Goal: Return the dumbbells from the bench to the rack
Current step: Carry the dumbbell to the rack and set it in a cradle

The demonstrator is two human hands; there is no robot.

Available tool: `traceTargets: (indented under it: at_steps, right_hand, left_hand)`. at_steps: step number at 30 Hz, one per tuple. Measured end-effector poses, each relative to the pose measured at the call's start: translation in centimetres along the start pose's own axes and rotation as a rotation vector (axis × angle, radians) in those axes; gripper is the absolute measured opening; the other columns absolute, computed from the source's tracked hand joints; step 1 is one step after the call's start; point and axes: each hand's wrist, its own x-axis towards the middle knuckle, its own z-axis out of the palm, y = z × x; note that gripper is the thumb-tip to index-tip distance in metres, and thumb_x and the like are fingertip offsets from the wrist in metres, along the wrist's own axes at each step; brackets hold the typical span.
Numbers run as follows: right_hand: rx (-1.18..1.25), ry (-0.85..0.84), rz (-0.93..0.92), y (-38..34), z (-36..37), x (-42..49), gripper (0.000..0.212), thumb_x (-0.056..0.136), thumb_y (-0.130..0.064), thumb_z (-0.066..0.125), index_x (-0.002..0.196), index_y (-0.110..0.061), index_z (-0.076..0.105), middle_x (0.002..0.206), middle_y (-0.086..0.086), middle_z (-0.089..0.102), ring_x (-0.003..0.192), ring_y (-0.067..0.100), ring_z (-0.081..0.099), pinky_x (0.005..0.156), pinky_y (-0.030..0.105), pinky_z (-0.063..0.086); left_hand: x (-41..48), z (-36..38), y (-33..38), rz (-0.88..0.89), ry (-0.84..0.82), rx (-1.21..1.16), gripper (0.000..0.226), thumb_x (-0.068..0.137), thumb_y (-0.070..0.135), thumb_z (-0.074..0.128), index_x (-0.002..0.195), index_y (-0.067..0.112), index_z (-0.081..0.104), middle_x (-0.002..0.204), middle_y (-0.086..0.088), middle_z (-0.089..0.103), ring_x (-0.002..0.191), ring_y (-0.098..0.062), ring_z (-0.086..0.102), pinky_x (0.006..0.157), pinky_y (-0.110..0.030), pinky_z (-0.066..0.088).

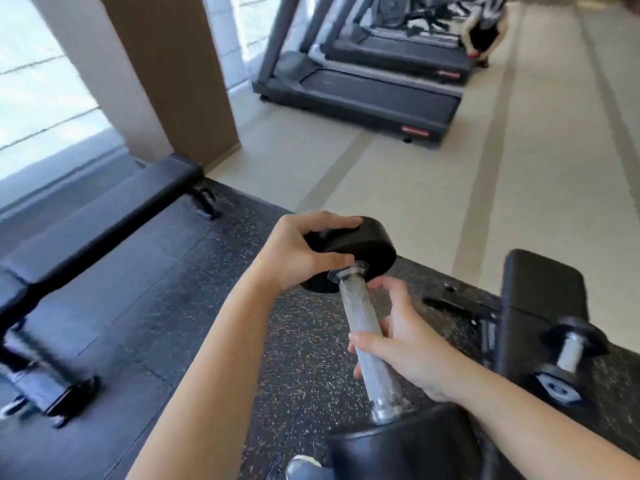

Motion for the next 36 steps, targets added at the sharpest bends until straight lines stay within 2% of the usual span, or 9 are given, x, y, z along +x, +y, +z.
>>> traceTargets:
  at_steps: [4, 7, 13, 17, 19, 22, 24, 30, 36]
  right_hand:
    - [-0.108, -0.163, -0.031, -2.7, 5.5, 4.2, 0.056, 0.089, -0.007, 0.056, 0.118, -0.037, 0.019, 0.089, 0.014, 0.061, 0.060, 0.025, 0.065, 0.065, 0.042, 0.059]
    - [-0.191, -0.317, -0.059, -4.5, 9.7, 6.8, 0.054, 0.089, -0.007, 0.055, 0.117, -0.038, 0.022, 0.095, 0.014, 0.058, 0.062, 0.024, 0.066, 0.062, 0.036, 0.059]
    - [-0.290, -0.600, -0.140, -7.0, 18.0, 12.1, 0.046, 0.088, -0.001, 0.055, 0.111, -0.039, 0.041, 0.088, 0.002, 0.052, 0.057, 0.021, 0.063, 0.062, 0.035, 0.057]
    - [-0.322, -0.768, -0.193, -8.9, 23.8, 16.1, 0.045, 0.087, 0.003, 0.054, 0.111, -0.035, 0.047, 0.088, -0.001, 0.051, 0.057, 0.024, 0.061, 0.054, 0.029, 0.052]
    - [-0.347, -0.839, -0.230, -9.7, 26.8, 18.3, 0.046, 0.086, 0.002, 0.054, 0.109, -0.038, 0.048, 0.090, 0.000, 0.052, 0.060, 0.024, 0.061, 0.056, 0.033, 0.054]
    - [-0.404, -0.944, -0.287, -11.6, 31.5, 21.7, 0.051, 0.084, -0.003, 0.057, 0.102, -0.050, 0.048, 0.092, -0.007, 0.055, 0.072, 0.017, 0.060, 0.080, 0.045, 0.054]
    - [-0.431, -1.009, -0.318, -12.7, 34.4, 23.5, 0.051, 0.081, -0.007, 0.058, 0.100, -0.053, 0.047, 0.095, -0.012, 0.053, 0.080, 0.015, 0.057, 0.088, 0.050, 0.050]
    - [-0.497, -1.207, -0.330, -15.6, 42.0, 27.5, 0.051, 0.082, -0.008, 0.057, 0.103, -0.054, 0.047, 0.085, -0.014, 0.052, 0.073, 0.017, 0.057, 0.083, 0.053, 0.052]
    - [-0.560, -1.353, -0.283, -17.9, 50.3, 29.3, 0.050, 0.076, -0.015, 0.059, 0.102, -0.056, 0.047, 0.090, -0.015, 0.049, 0.066, 0.024, 0.055, 0.076, 0.057, 0.052]
  left_hand:
    - [-3.3, -7.3, -2.1, -0.030, 0.176, 0.062, 0.045, 0.061, 0.012, 0.076, 0.099, 0.035, 0.068, 0.098, 0.006, 0.067, 0.092, -0.008, 0.062, 0.084, -0.021, 0.046]
    - [-6.7, -11.8, -3.5, -0.066, 0.323, 0.071, 0.047, 0.061, 0.009, 0.076, 0.102, 0.029, 0.068, 0.098, 0.006, 0.067, 0.092, -0.008, 0.062, 0.084, -0.020, 0.045]
    - [-14.0, -19.2, -6.0, -0.168, 0.614, 0.097, 0.045, 0.062, 0.006, 0.076, 0.103, 0.022, 0.067, 0.100, -0.001, 0.066, 0.093, -0.008, 0.061, 0.084, -0.020, 0.045]
    - [-17.8, -24.0, -7.0, -0.218, 0.778, 0.134, 0.048, 0.063, 0.006, 0.075, 0.106, 0.023, 0.064, 0.102, -0.003, 0.065, 0.096, -0.011, 0.060, 0.089, -0.025, 0.046]
    - [-19.2, -26.7, -7.6, -0.238, 0.843, 0.176, 0.047, 0.064, 0.005, 0.075, 0.108, 0.018, 0.064, 0.103, -0.002, 0.065, 0.099, -0.013, 0.061, 0.091, -0.028, 0.047]
    - [-21.1, -31.0, -8.5, -0.260, 0.950, 0.242, 0.046, 0.065, 0.006, 0.075, 0.109, 0.016, 0.064, 0.104, -0.002, 0.065, 0.101, -0.015, 0.061, 0.091, -0.029, 0.047]
    - [-22.1, -33.5, -8.8, -0.288, 1.006, 0.248, 0.048, 0.064, 0.004, 0.075, 0.110, 0.015, 0.063, 0.103, 0.001, 0.065, 0.099, -0.010, 0.061, 0.089, -0.024, 0.046]
    - [-25.8, -39.4, -9.8, -0.370, 1.180, 0.256, 0.047, 0.064, 0.006, 0.075, 0.107, 0.018, 0.064, 0.101, 0.001, 0.066, 0.097, -0.010, 0.062, 0.088, -0.024, 0.046]
    - [-30.7, -44.7, -11.2, -0.418, 1.307, 0.266, 0.046, 0.064, 0.006, 0.075, 0.107, 0.020, 0.064, 0.101, 0.000, 0.065, 0.095, -0.006, 0.061, 0.086, -0.020, 0.046]
